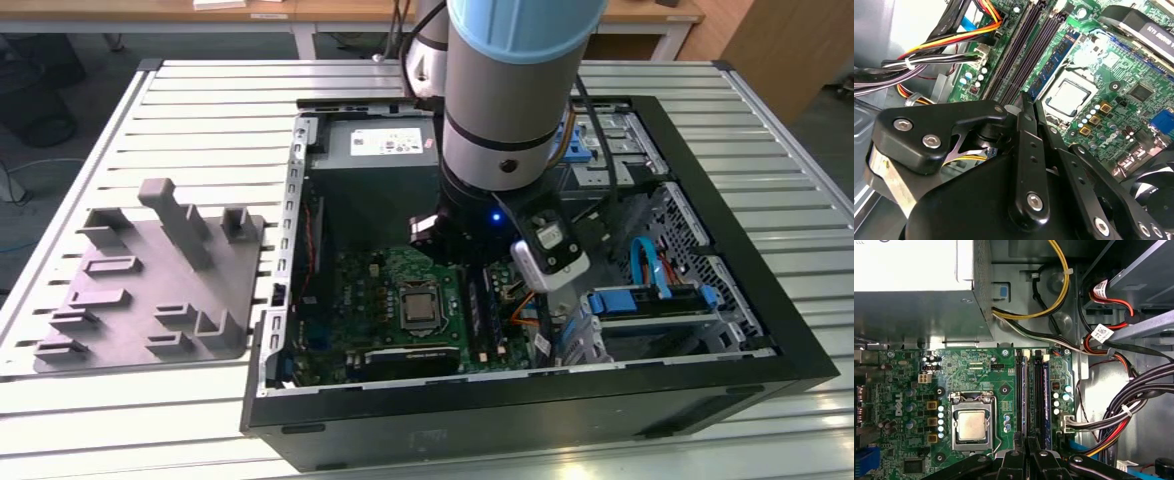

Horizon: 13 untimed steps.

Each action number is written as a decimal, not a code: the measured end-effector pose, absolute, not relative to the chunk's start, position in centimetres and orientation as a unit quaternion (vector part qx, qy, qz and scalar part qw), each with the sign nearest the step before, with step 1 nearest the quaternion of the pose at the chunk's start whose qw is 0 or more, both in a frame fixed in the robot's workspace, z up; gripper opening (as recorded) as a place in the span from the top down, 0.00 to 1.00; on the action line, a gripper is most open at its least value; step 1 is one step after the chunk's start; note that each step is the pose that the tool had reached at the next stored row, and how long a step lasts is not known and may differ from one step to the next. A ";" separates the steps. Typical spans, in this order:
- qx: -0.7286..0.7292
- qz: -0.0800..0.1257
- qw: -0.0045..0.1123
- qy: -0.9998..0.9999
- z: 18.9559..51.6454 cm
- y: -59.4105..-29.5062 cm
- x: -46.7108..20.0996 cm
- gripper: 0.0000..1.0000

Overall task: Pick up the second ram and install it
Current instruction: 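Insert the second ram into the second slot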

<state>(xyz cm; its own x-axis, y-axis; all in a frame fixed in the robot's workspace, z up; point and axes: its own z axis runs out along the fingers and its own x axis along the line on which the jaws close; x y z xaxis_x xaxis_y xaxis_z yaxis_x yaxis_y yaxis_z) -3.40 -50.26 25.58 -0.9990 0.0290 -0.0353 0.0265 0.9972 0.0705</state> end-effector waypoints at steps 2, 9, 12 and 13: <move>0.014 0.035 0.018 0.999 25.5 -50.3 -3.4 0.86; 0.014 0.035 0.018 0.999 25.3 -50.3 -3.4 0.86; 0.014 0.035 0.018 0.999 25.2 -50.3 -3.4 0.86; 0.014 0.035 0.018 0.999 25.2 -50.3 -3.4 0.86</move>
<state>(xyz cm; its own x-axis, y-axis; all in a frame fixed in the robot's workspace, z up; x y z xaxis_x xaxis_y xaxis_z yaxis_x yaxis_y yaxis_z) -3.40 -50.29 25.18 -0.9990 0.0291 -0.0354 0.0266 0.9972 0.0704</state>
